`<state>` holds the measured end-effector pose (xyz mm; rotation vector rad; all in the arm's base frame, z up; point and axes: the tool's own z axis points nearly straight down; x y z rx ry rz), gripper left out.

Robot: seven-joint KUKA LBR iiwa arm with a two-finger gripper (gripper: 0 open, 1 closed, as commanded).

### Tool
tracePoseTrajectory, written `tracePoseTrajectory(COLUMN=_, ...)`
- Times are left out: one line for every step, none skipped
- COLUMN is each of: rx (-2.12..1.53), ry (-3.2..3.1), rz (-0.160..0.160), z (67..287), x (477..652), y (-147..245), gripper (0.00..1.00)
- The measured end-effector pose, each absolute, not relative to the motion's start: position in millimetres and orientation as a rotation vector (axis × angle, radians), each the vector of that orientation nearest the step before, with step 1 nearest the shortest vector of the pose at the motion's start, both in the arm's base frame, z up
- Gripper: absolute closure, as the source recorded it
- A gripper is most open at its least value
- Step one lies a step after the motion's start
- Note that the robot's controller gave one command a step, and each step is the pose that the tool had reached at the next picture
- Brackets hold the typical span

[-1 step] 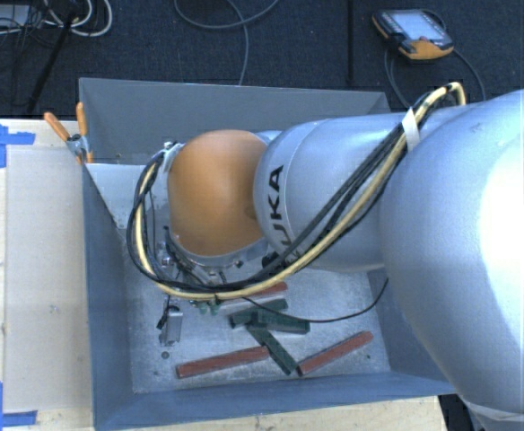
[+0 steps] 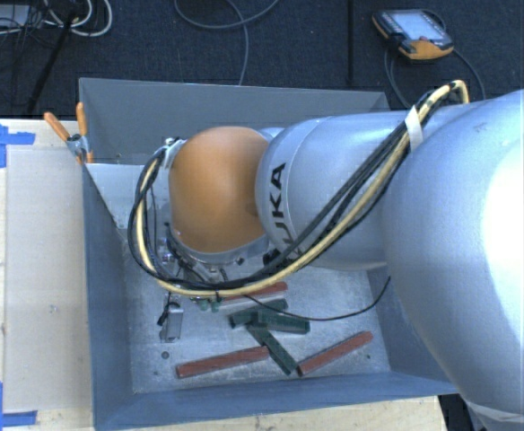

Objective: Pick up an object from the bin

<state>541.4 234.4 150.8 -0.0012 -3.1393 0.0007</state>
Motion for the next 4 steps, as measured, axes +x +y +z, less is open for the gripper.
tracePoseTrajectory(rx=0.109, ry=-3.147, rz=-0.005, z=136, x=527.5, y=226, gripper=0.0)
tracePoseTrajectory(rx=0.19, ry=-3.142, rz=-0.005, z=123, x=515.6, y=218, gripper=0.0)
tracePoseTrajectory(rx=0.458, ry=-3.104, rz=0.001, z=124, x=510.1, y=158, gripper=0.0)
tracePoseTrajectory(rx=0.422, ry=-3.113, rz=0.008, z=96, x=494.2, y=148, gripper=0.0)
